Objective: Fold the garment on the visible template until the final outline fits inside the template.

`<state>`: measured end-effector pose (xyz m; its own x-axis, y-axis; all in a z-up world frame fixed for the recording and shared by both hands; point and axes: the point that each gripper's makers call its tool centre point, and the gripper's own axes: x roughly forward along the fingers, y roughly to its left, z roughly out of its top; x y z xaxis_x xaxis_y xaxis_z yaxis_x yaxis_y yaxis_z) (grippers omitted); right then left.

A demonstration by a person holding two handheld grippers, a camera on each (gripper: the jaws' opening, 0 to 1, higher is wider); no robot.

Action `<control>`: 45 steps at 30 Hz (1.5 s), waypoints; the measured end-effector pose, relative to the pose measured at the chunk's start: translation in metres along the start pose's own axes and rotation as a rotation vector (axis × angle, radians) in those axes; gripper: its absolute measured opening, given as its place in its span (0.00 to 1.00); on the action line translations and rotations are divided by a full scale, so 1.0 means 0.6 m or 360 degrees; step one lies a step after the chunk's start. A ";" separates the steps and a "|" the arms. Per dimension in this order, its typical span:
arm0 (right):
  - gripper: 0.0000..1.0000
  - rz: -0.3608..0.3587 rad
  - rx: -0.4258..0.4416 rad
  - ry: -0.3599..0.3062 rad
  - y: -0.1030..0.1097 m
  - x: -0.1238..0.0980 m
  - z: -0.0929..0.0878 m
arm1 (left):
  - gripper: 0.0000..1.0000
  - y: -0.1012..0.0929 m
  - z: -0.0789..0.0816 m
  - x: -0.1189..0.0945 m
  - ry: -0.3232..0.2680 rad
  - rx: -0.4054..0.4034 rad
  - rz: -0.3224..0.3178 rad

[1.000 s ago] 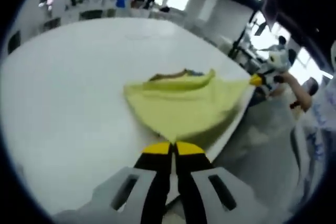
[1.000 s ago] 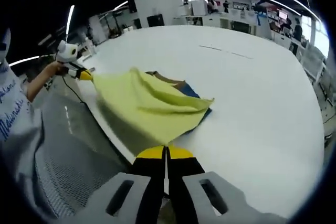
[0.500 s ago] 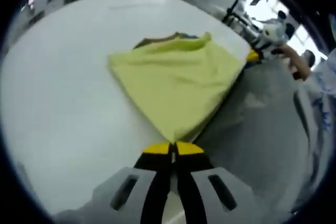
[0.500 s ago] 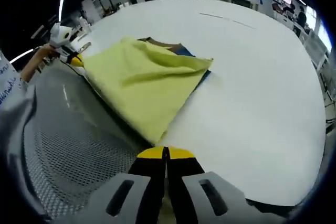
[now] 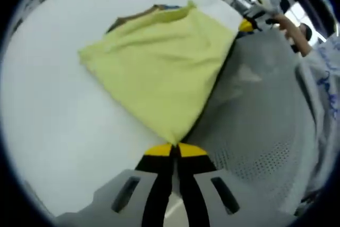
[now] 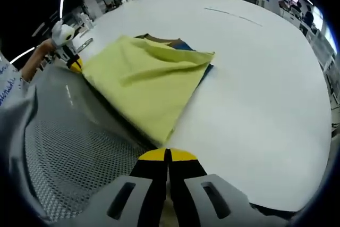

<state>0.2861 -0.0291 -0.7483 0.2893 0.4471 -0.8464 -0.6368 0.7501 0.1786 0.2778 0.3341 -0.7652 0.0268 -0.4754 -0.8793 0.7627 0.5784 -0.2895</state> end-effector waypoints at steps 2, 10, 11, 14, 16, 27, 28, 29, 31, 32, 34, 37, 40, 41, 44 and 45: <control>0.01 -0.0007 -0.0017 -0.0011 -0.004 0.001 0.005 | 0.00 0.010 -0.004 -0.006 0.0002 -0.0016 0.0029; 0.11 -0.0016 -0.0045 -0.0144 -0.028 0.010 0.056 | 0.17 0.076 0.023 -0.045 -0.0102 -0.0025 0.0214; 0.11 -0.0027 -0.0060 -0.0158 -0.032 0.012 0.063 | 0.17 0.085 0.033 -0.048 -0.0146 -0.0041 0.0239; 0.11 -0.0067 -0.0112 -0.0190 -0.052 0.019 0.088 | 0.17 0.113 0.066 -0.056 -0.0277 -0.0089 0.0309; 0.11 -0.0076 -0.0117 -0.0217 -0.065 0.022 0.104 | 0.17 0.131 0.106 -0.057 -0.0423 -0.0137 0.0315; 0.13 -0.0207 -0.0150 -0.0308 -0.121 0.047 0.165 | 0.19 0.215 0.183 -0.025 -0.0584 -0.0226 0.0506; 0.13 -0.0203 -0.0147 -0.0311 -0.122 0.051 0.169 | 0.18 0.221 0.189 -0.020 -0.0606 -0.0276 0.0515; 0.14 -0.0206 -0.0146 -0.0312 -0.122 0.053 0.171 | 0.18 0.223 0.192 -0.017 -0.0610 -0.0282 0.0512; 0.14 -0.0232 -0.0152 -0.0314 -0.128 0.057 0.177 | 0.18 0.233 0.200 -0.008 -0.0621 -0.0294 0.0525; 0.14 -0.0249 -0.0151 -0.0319 -0.131 0.059 0.180 | 0.18 0.235 0.202 -0.001 -0.0617 -0.0319 0.0514; 0.13 -0.0273 -0.0147 -0.0331 -0.137 0.060 0.185 | 0.18 0.236 0.202 0.010 -0.0617 -0.0377 0.0480; 0.14 -0.0283 -0.0151 -0.0348 -0.143 0.061 0.192 | 0.18 0.243 0.201 0.017 -0.0622 -0.0408 0.0496; 0.14 -0.0321 -0.0184 -0.0335 -0.157 0.063 0.197 | 0.16 0.239 0.202 0.020 -0.0638 -0.0434 0.0479; 0.14 -0.0325 -0.0185 -0.0332 -0.159 0.064 0.198 | 0.15 0.238 0.202 0.020 -0.0640 -0.0433 0.0477; 0.14 -0.0352 -0.0131 -0.0367 -0.175 0.067 0.211 | 0.10 0.233 0.208 0.021 -0.0671 -0.0443 0.0448; 0.13 -0.0350 -0.0098 -0.0385 -0.179 0.070 0.218 | 0.08 0.231 0.210 0.021 -0.0685 -0.0458 0.0436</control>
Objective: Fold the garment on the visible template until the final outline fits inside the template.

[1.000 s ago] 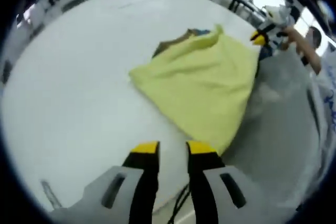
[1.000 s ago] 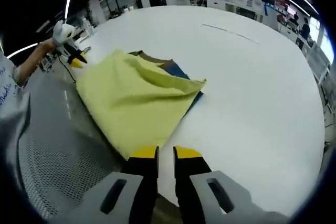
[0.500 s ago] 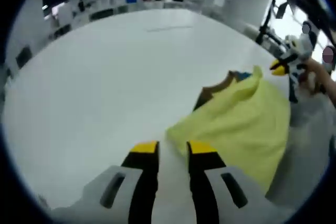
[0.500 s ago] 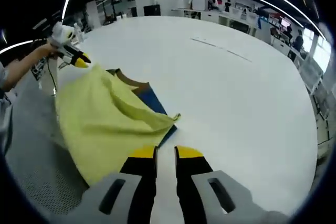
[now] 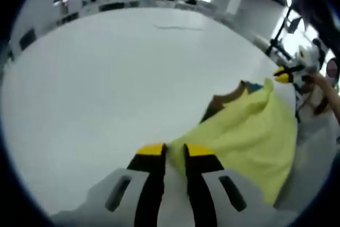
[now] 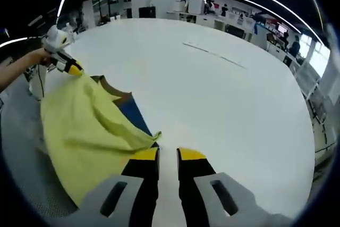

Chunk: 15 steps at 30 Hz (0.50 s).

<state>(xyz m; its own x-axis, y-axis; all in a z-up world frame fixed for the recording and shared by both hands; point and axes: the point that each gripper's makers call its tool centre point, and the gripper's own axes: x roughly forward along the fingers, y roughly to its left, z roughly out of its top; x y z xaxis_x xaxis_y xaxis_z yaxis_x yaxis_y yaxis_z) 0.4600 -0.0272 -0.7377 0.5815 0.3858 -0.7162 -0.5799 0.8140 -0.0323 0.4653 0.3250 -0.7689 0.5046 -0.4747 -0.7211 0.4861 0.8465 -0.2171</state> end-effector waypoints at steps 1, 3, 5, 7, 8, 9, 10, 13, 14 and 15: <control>0.13 -0.0003 0.0003 -0.0002 -0.001 0.003 0.002 | 0.06 -0.001 0.001 0.000 -0.0003 -0.0007 -0.0004; 0.14 -0.0020 -0.0034 0.0013 -0.003 0.012 0.006 | 0.03 -0.004 0.003 0.000 -0.0010 -0.0008 -0.0022; 0.14 -0.0006 -0.0067 0.0008 0.001 0.019 0.014 | 0.01 -0.010 0.003 -0.001 -0.0003 -0.0008 -0.0048; 0.15 0.0007 -0.0216 0.0067 0.000 0.024 0.012 | 0.01 -0.012 0.004 -0.002 -0.0005 0.0001 -0.0058; 0.15 0.0004 -0.0307 0.0080 -0.001 0.027 0.012 | 0.01 -0.013 0.004 -0.003 -0.0005 0.0001 -0.0061; 0.15 0.0017 -0.0379 0.0124 0.001 0.029 0.007 | 0.01 -0.013 0.004 -0.003 -0.0007 0.0002 -0.0066; 0.15 0.0044 -0.0386 0.0180 0.005 0.030 -0.003 | 0.01 -0.013 0.004 -0.004 -0.0007 0.0003 -0.0067; 0.14 0.0080 -0.0284 0.0135 0.011 0.034 0.004 | 0.01 -0.012 0.006 -0.007 -0.0013 0.0003 -0.0069; 0.13 0.0106 -0.0208 0.0100 0.015 0.033 0.009 | 0.00 -0.012 0.006 -0.008 -0.0016 0.0002 -0.0069; 0.13 0.0140 -0.0147 0.0069 0.021 0.033 0.014 | 0.00 -0.011 0.006 -0.009 -0.0019 0.0001 -0.0069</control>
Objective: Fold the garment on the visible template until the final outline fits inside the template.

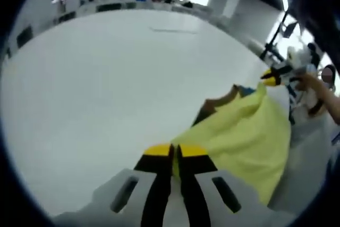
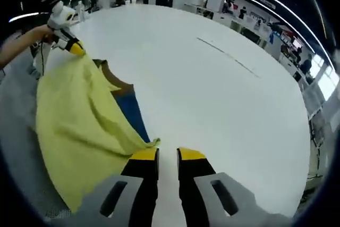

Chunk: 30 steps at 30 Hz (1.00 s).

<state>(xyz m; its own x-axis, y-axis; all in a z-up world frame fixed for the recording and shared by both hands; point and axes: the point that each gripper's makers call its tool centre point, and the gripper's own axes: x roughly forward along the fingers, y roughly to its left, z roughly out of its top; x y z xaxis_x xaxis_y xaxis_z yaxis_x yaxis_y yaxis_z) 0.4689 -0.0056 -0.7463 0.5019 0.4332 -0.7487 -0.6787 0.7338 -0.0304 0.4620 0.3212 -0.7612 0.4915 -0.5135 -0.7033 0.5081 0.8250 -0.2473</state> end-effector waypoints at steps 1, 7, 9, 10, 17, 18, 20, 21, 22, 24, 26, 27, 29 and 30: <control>0.13 0.0042 0.0039 -0.0034 0.006 -0.001 0.006 | 0.00 0.000 0.000 -0.001 -0.0001 -0.0002 -0.0001; 0.21 0.0026 -0.0109 0.0072 0.003 0.015 -0.010 | 0.00 0.000 -0.002 -0.001 0.0007 -0.0001 -0.0004; 0.19 0.0066 -0.0095 0.0069 0.011 0.022 -0.011 | 0.00 -0.002 -0.002 -0.001 0.0012 0.0005 -0.0010; 0.18 0.0076 -0.0086 0.0065 0.013 0.025 -0.010 | 0.00 -0.003 -0.002 -0.001 0.0014 0.0009 -0.0013; 0.15 0.0140 -0.0049 0.0071 0.031 0.053 -0.007 | 0.00 -0.005 -0.002 -0.002 0.0020 0.0014 -0.0021; 0.14 0.0140 -0.0048 0.0080 0.031 0.056 -0.008 | 0.00 -0.005 -0.002 -0.002 0.0021 0.0014 -0.0023; 0.13 0.0155 -0.0030 0.0086 0.033 0.059 -0.009 | 0.00 -0.005 -0.002 -0.003 0.0020 0.0011 -0.0022; 0.13 0.0166 -0.0007 0.0091 0.036 0.060 -0.010 | 0.00 -0.005 -0.002 -0.003 0.0021 0.0011 -0.0026; 0.13 0.0164 -0.0008 0.0093 0.036 0.060 -0.010 | 0.00 -0.005 -0.002 -0.004 0.0022 0.0011 -0.0026; 0.13 0.0164 0.0004 0.0090 0.035 0.061 -0.011 | 0.00 -0.004 -0.003 -0.004 0.0022 0.0006 -0.0024; 0.13 0.0172 0.0070 0.0085 0.034 0.061 -0.011 | 0.00 -0.004 -0.004 -0.004 0.0022 0.0005 -0.0025; 0.12 0.0175 0.0080 0.0076 0.033 0.061 -0.010 | 0.00 -0.005 -0.004 -0.003 0.0022 0.0006 -0.0025; 0.08 0.0179 0.0100 0.0080 0.035 0.060 -0.011 | 0.00 -0.004 -0.002 -0.003 0.0010 0.0020 -0.0021; 0.07 0.0158 0.0083 0.0071 0.034 0.059 -0.010 | 0.00 -0.005 -0.002 -0.004 0.0008 0.0019 -0.0023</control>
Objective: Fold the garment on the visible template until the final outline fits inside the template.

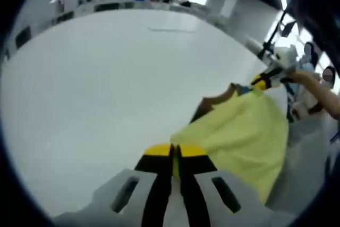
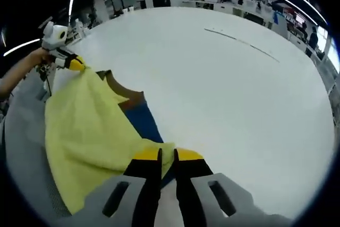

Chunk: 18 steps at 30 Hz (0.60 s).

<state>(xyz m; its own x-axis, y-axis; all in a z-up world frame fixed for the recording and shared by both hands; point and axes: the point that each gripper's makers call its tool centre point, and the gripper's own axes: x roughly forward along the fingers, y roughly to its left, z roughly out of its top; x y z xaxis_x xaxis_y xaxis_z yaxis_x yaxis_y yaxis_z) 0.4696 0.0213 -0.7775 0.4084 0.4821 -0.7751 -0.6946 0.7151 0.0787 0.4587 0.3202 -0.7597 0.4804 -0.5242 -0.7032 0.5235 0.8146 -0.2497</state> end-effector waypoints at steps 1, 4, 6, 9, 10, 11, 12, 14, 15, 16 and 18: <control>0.06 -0.0022 -0.0030 -0.0004 -0.001 -0.003 0.000 | 0.00 -0.001 0.000 0.000 0.0001 -0.0007 -0.0005; 0.04 -0.0025 -0.0038 -0.0014 0.003 -0.009 0.000 | 0.00 -0.004 0.001 -0.005 -0.0001 -0.0008 -0.0016; 0.03 -0.0041 -0.0043 -0.0026 0.005 -0.018 0.001 | 0.00 -0.005 0.002 -0.011 -0.0002 -0.0009 -0.0018; 0.03 -0.0082 -0.0061 -0.0069 0.006 -0.033 0.002 | 0.00 -0.010 0.009 -0.020 -0.0049 0.0040 -0.0021; 0.03 -0.0096 -0.0051 -0.0096 0.008 -0.041 0.001 | 0.00 -0.012 0.008 -0.026 -0.0052 0.0027 -0.0022; 0.03 -0.0106 -0.0044 -0.0116 0.009 -0.048 0.000 | 0.00 -0.012 0.009 -0.031 -0.0068 0.0035 -0.0016; 0.03 -0.0118 -0.0041 -0.0127 0.009 -0.054 -0.001 | 0.00 -0.012 0.009 -0.035 -0.0076 0.0038 -0.0010; 0.03 -0.0147 -0.0039 -0.0151 0.008 -0.067 -0.004 | 0.00 -0.011 0.009 -0.042 -0.0093 0.0040 -0.0004; 0.03 -0.0165 -0.0038 -0.0161 0.006 -0.073 -0.005 | 0.00 -0.011 0.010 -0.046 -0.0100 0.0041 -0.0002; 0.03 -0.0182 -0.0036 -0.0171 0.004 -0.079 -0.006 | 0.00 -0.011 0.010 -0.049 -0.0108 0.0041 0.0001; 0.03 -0.0206 -0.0026 -0.0197 0.001 -0.092 -0.004 | 0.00 -0.013 0.014 -0.057 -0.0128 0.0050 0.0006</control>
<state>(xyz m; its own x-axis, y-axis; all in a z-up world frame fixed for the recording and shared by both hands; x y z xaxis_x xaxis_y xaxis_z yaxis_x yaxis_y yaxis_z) 0.4452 -0.0062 -0.7365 0.5641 0.4457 -0.6950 -0.6407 0.7673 -0.0280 0.4442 0.3297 -0.7284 0.5364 -0.5405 -0.6481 0.5427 0.8091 -0.2256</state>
